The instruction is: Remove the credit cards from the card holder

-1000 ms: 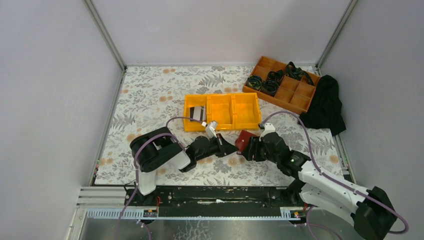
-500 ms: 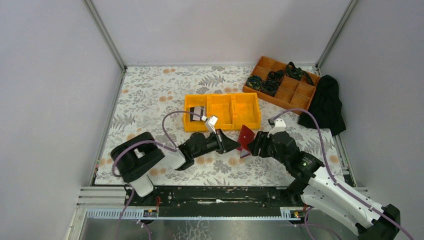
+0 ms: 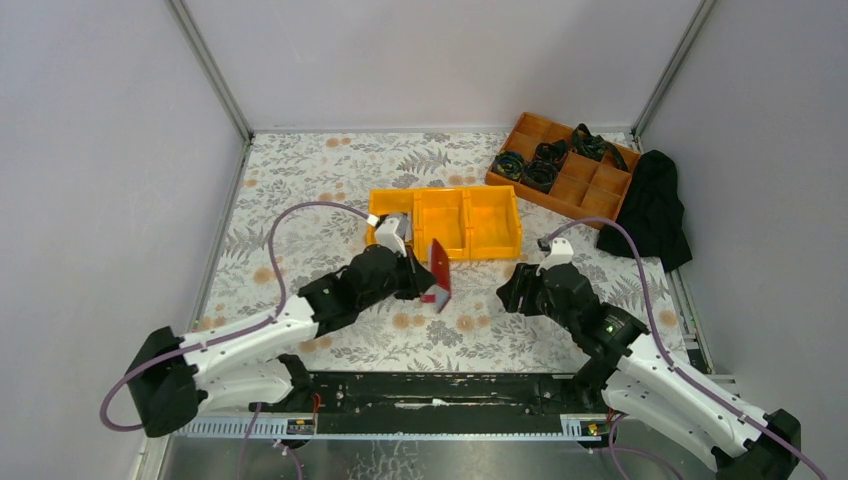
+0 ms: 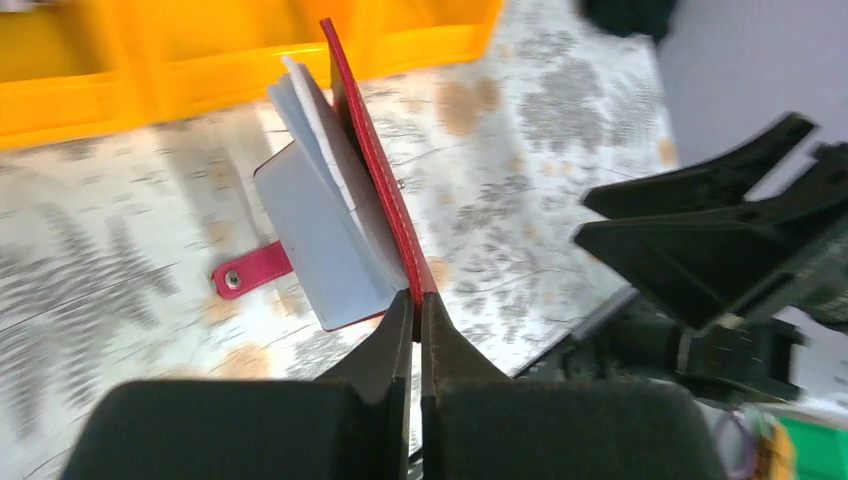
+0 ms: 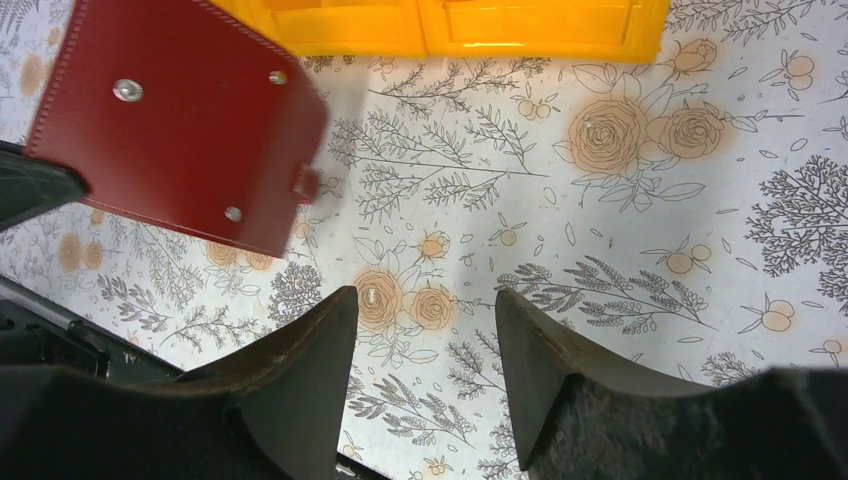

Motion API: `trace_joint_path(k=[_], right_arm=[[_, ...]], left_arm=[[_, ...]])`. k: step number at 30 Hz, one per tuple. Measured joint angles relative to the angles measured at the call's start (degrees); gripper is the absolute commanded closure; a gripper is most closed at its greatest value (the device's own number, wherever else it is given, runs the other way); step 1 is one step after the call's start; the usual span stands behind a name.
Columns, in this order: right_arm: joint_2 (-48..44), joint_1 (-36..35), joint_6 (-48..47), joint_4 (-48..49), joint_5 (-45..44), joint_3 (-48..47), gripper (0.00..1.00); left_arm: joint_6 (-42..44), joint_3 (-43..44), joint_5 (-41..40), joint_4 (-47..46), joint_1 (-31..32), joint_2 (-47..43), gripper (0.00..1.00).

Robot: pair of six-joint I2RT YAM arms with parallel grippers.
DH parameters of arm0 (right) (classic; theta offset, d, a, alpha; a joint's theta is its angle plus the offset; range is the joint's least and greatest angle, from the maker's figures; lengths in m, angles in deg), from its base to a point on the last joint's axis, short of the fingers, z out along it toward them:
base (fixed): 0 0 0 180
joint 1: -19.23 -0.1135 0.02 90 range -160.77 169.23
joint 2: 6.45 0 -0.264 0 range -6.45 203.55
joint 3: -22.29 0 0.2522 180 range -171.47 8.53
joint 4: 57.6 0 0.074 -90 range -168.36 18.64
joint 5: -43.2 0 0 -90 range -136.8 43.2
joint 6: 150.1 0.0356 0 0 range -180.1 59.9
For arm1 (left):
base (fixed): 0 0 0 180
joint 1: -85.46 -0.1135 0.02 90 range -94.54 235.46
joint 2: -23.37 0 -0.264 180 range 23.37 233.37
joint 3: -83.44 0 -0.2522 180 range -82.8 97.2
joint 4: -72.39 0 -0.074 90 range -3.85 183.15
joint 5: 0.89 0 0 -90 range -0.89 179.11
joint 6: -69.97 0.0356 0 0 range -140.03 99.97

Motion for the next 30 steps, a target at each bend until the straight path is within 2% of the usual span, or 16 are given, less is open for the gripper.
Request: trace_joint_path(k=[3, 6, 11, 17, 21, 25, 27, 30], right_arm=[[0.59, 0.0, 0.0, 1.03, 0.07, 0.17, 0.39], [1.79, 0.0, 0.02, 2.01, 0.5, 0.22, 0.39], [2.93, 0.0, 0.02, 2.99, 1.05, 0.22, 0.39], [2.6, 0.0, 0.02, 3.1, 1.07, 0.24, 0.39], [1.49, 0.0, 0.0, 2.4, 0.83, 0.24, 0.4], [-1.36, 0.0, -0.02, 1.53, -0.31, 0.24, 0.4], [-3.26, 0.0, -0.39, 0.52, -1.22, 0.24, 0.4], [-4.63, 0.0, -0.87, -0.98, -2.45, 0.24, 0.39]], left_arm=[[1.7, 4.09, -6.93, 13.77, 0.79, -2.84, 1.0], [2.51, 7.23, -13.77, 23.32, 3.13, -2.67, 1.0], [2.25, 12.59, -22.84, 33.38, 9.66, 6.82, 1.0], [1.53, 22.77, -29.53, 37.59, 16.5, 28.52, 1.0], [1.25, 30.97, -32.81, 40.37, 20.44, 38.58, 1.0], [1.09, 35.19, -33.83, 41.64, 23.54, 43.8, 0.99], [0.57, 35.91, -34.1, 41.92, 24.5, 45.24, 0.9], [-0.11, 36.06, -34.16, 41.99, 25.16, 46.49, 0.84]])
